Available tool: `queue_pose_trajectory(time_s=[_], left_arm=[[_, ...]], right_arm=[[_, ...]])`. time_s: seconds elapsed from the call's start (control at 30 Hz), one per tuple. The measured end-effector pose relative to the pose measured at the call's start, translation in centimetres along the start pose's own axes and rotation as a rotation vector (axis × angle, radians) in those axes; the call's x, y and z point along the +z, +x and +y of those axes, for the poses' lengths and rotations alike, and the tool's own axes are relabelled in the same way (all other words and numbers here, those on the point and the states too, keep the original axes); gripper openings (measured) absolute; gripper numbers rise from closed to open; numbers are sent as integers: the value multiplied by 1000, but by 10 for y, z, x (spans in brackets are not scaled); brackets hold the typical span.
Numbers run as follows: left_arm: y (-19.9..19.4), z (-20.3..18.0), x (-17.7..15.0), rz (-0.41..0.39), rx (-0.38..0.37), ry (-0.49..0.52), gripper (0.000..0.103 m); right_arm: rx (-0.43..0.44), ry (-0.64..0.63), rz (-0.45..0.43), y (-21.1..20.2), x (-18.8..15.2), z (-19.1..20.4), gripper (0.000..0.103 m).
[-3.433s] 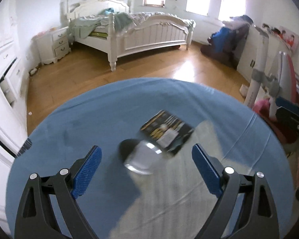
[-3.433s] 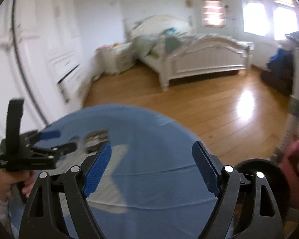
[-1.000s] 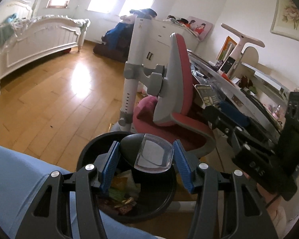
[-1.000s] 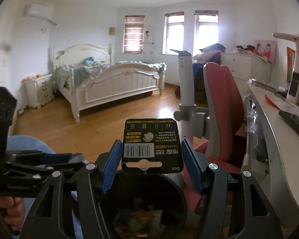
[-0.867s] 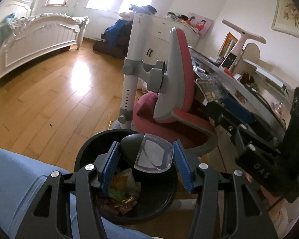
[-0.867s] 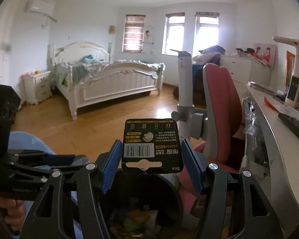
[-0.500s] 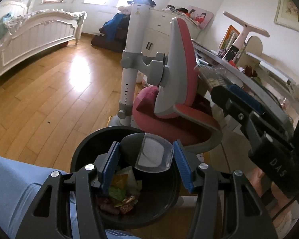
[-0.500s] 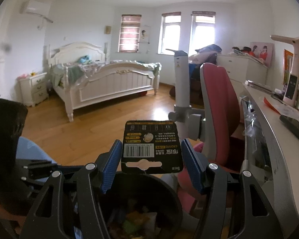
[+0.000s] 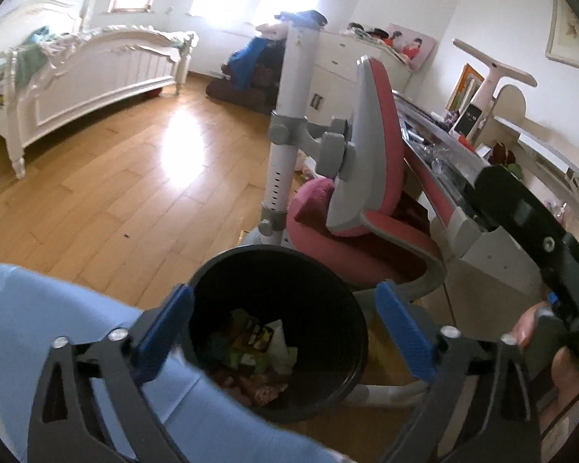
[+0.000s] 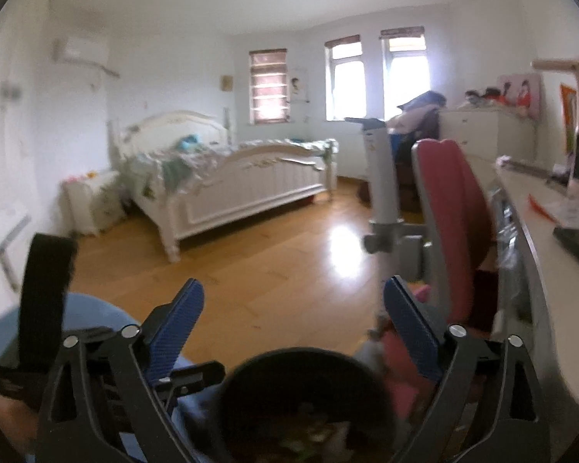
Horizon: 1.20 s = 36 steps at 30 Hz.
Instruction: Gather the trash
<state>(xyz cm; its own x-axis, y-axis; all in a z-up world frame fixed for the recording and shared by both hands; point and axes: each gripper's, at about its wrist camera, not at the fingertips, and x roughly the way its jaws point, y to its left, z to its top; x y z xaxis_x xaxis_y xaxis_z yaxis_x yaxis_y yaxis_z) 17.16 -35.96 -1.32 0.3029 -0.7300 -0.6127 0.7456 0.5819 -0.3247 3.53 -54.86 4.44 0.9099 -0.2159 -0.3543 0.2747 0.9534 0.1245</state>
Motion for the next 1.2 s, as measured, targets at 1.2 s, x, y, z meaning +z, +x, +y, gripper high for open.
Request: queue_pose_trajectory(time_s=[1.2], left_arm=[[-325,138,-189,-398,857,-379,98]], right_arm=[[815,-137,-12,-166,-5,328,98]])
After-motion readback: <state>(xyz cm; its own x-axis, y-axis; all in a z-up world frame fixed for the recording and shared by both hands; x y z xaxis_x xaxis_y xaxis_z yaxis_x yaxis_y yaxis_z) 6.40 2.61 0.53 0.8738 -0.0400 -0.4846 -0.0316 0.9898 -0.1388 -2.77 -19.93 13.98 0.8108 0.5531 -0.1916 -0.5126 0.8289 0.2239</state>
